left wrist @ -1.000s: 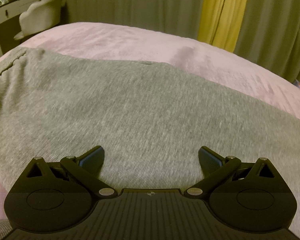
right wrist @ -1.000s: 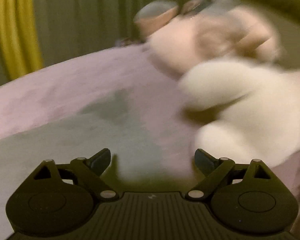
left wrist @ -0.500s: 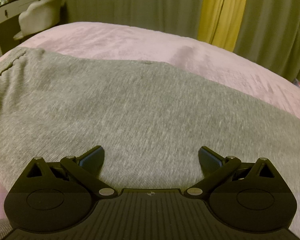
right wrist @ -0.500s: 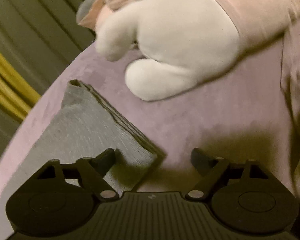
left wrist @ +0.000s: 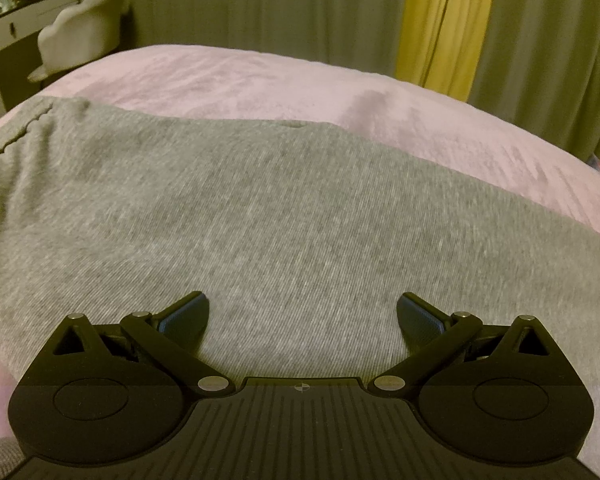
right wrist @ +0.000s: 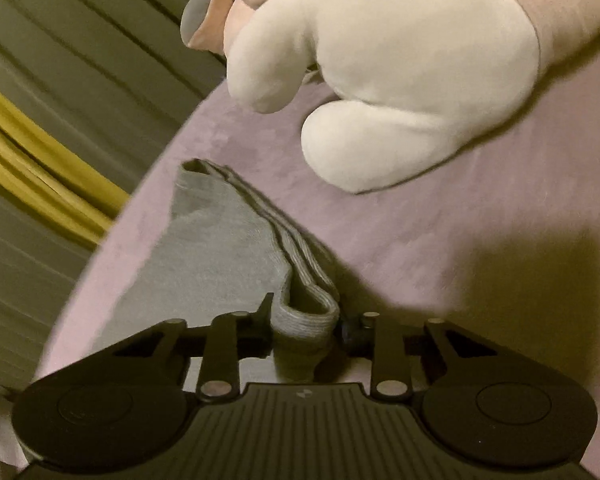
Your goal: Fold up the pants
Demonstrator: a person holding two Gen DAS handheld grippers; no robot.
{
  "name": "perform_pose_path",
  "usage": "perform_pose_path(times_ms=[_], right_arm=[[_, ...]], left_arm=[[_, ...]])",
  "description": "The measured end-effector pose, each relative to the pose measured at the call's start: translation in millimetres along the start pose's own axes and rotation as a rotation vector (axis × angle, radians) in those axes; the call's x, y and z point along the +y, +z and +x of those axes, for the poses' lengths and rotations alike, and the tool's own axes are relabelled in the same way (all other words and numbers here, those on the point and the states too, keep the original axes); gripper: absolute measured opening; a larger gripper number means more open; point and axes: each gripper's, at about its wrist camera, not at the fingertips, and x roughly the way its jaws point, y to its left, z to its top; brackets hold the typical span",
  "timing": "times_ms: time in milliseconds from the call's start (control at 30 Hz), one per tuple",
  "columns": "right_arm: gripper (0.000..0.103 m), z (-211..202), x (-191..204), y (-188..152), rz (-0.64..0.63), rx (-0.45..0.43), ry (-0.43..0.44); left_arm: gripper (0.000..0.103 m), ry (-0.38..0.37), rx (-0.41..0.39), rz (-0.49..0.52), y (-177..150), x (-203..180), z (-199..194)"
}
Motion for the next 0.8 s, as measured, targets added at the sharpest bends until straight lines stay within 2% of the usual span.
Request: perform_pose_path(times_ms=[133,300,367,433,467,500,567,667,800], right_arm=[[0.030,3.5,-8.0,0.2,0.066,0.004,0.020],[0.059,8.6,-1.4,4.3,0.075,0.013,0.046],[0.062,11.4,4.9,5.6,0.061,0.018,0.044],[0.062,11.1,9.8,6.3,0.039,0.016,0.027],[0.057,10.9,10.1,6.2,0.033,0.013,0.023],[0.041,10.5,11.0,6.3,0.027,0.004,0.017],[0.026,12.4,10.4,7.1,0.023,0.007,0.006],[0.024,13.7,9.9,5.4,0.017,0.001,0.021],[0.027,18.6,10.8,5.0,0.021,0.008,0.009]], left_arm=[[0.103,0.000,0.000,0.000,0.1,0.0,0.0],[0.103,0.000,0.000,0.000,0.1,-0.1,-0.1],[0.103,0.000,0.000,0.000,0.1,-0.1,-0.1],[0.103,0.000,0.000,0.000,0.1,-0.2,-0.1],[0.103,0.000,0.000,0.000,0.0,-0.1,-0.2],[0.103,0.000,0.000,0.000,0.1,-0.2,-0.1],[0.103,0.000,0.000,0.000,0.1,-0.3,-0.1],[0.103,0.000,0.000,0.000,0.1,-0.3,-0.1],[0.103,0.001,0.001,0.001,0.2,0.1,-0.4]])
